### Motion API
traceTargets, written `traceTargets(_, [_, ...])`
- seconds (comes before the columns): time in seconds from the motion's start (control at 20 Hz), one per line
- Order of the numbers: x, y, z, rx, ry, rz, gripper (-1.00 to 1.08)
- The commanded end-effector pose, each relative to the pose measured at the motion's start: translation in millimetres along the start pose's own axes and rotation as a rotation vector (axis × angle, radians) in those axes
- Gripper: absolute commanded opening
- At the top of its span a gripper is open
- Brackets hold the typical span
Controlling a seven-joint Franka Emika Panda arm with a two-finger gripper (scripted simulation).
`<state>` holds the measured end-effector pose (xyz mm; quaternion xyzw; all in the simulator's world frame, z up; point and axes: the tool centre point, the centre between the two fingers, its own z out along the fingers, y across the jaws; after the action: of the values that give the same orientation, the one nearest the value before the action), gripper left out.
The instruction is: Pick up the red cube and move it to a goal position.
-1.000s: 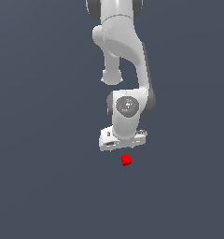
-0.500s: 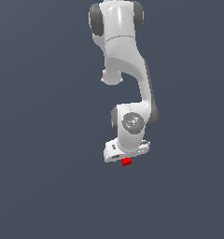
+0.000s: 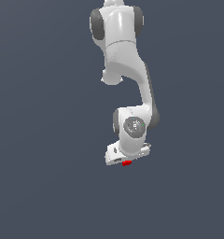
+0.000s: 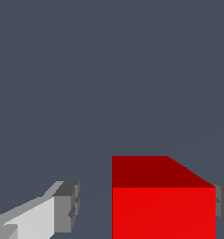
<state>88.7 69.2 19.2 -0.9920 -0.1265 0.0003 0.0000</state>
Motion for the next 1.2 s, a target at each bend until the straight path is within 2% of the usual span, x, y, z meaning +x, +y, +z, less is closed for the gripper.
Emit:
traceTargets(0.0, [0, 0, -1, 0.000, 0.001, 0.000, 1.00])
traceTargets(0.05, [0, 0, -1, 0.000, 0.001, 0.000, -1.00])
traceTargets(0.7, [0, 0, -4, 0.000, 0.001, 0.000, -1.00])
traceTargets(1.15, [0, -6, -49, 0.000, 0.001, 0.000, -1.00])
